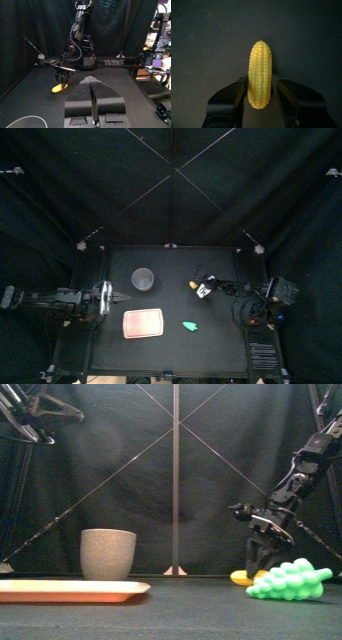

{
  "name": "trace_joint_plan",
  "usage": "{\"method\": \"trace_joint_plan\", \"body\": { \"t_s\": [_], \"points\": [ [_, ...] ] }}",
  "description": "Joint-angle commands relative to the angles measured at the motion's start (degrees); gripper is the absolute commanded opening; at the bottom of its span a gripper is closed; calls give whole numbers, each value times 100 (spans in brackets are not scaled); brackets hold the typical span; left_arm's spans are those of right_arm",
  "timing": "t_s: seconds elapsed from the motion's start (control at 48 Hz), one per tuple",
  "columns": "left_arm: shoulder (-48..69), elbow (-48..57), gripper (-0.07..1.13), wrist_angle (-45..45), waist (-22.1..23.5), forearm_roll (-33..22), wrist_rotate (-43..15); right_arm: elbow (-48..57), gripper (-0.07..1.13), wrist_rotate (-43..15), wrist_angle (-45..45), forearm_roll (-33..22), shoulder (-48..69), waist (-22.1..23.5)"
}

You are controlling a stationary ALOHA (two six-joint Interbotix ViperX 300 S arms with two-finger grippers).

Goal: Pick the corn then place it on the pink plate
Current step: Place corn on the pink plate

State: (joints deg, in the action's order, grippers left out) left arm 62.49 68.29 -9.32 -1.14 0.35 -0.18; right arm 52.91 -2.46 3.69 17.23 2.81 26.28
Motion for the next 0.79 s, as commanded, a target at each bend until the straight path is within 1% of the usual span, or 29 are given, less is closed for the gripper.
{"method": "trace_joint_plan", "body": {
  "t_s": [0.021,0.125,0.208,0.312,0.458,0.646,0.792],
  "points": [
    [-9,-97,-4,-18,-9,-9,0,-264,58,0,-18,79,18,-185],
    [-9,-105,-4,-18,0,0,-9,-519,58,-9,-9,114,-18,-536],
    [-9,-105,-4,-18,-9,9,-9,-826,58,-9,-9,176,-18,-914],
    [-9,-123,-4,-18,0,9,-9,-1424,58,0,-18,211,-105,-1494],
    [-9,-114,-4,-18,-9,0,0,-2268,58,18,-9,158,-510,-2101],
    [-9,-114,-4,-9,-9,0,0,-3278,58,18,114,35,-1397,-2637],
    [-9,-114,-4,-9,-9,0,0,-3973,58,26,158,26,-2118,-2900]
  ]
}}
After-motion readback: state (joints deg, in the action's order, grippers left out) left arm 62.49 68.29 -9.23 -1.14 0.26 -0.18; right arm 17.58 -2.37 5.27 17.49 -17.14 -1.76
